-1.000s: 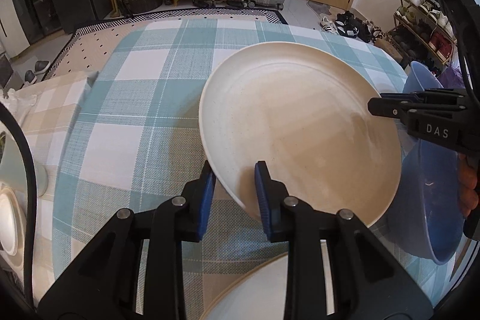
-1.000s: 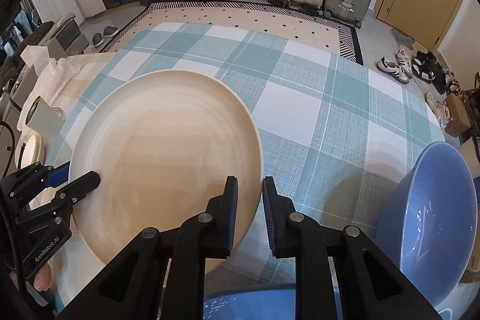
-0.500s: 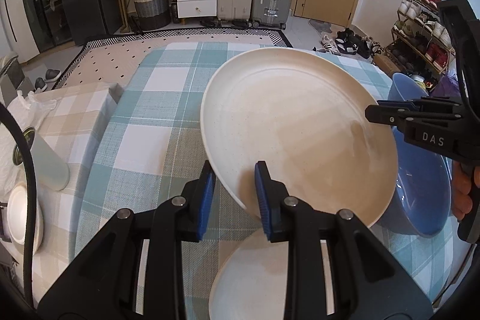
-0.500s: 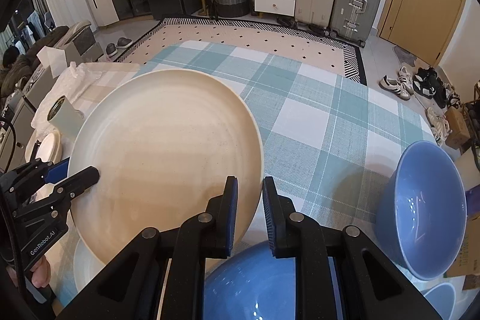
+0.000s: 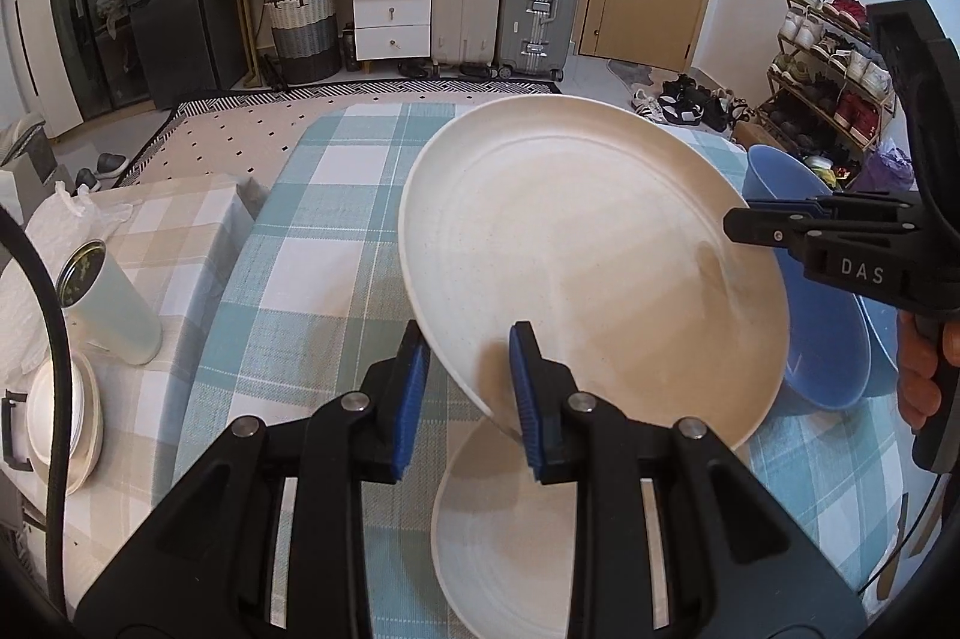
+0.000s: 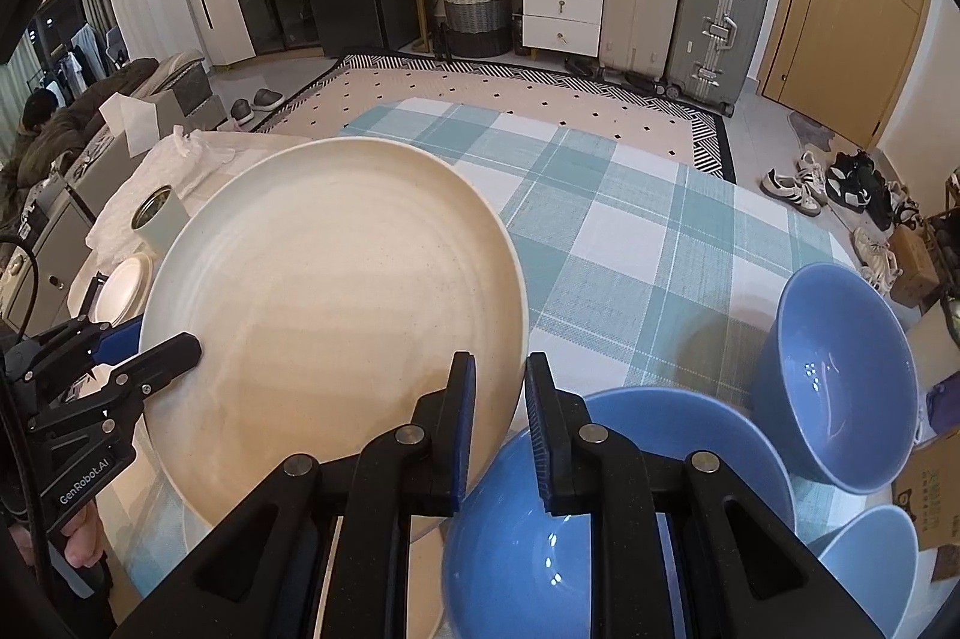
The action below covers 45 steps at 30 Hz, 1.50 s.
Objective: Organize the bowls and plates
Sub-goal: 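Lift the plate with left tool and carry it over the stack, then lower the cream plate onto the stack and open the left tool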
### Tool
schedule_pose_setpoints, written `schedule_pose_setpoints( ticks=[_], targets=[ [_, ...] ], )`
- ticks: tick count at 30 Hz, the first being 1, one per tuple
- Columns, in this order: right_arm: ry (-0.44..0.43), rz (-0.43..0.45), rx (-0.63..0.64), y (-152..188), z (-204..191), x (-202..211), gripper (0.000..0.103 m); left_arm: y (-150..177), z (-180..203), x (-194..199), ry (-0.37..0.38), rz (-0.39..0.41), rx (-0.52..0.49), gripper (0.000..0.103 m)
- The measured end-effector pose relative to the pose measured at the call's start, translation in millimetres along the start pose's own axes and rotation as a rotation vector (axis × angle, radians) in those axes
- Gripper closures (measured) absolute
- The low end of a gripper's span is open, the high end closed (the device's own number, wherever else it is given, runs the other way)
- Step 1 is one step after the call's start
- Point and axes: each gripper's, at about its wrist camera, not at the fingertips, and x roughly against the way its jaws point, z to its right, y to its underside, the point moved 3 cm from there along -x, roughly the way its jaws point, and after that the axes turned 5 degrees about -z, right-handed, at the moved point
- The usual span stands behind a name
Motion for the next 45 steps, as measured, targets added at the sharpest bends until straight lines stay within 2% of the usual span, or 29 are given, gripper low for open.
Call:
schedule_pose_setpoints(
  ticks=[11,22,29,45],
  targets=[
    [-0.003,0.045,0.046,23.4,-30.2,24.7,0.086,33.8,-9.7,28.8,-0.001,0.026,0.016,0.079],
    [-0.039,0.056,0.036,55.5,-43.4,26.8,0.086,61.6,-6.8,48.8,-0.037,0.044,-0.031,0.079],
    [-0.074,0.062,0.011,73.1,-47.9,25.6,0.086,77.7,-11.4,48.3,-0.028,0.028,-0.030,0.079],
    [-0.056,0.074,-0.027,107.9,-50.4,24.7,0.086,100.0,-5.0,40.6,-0.024,0.009,-0.072,0.079]
  ],
)
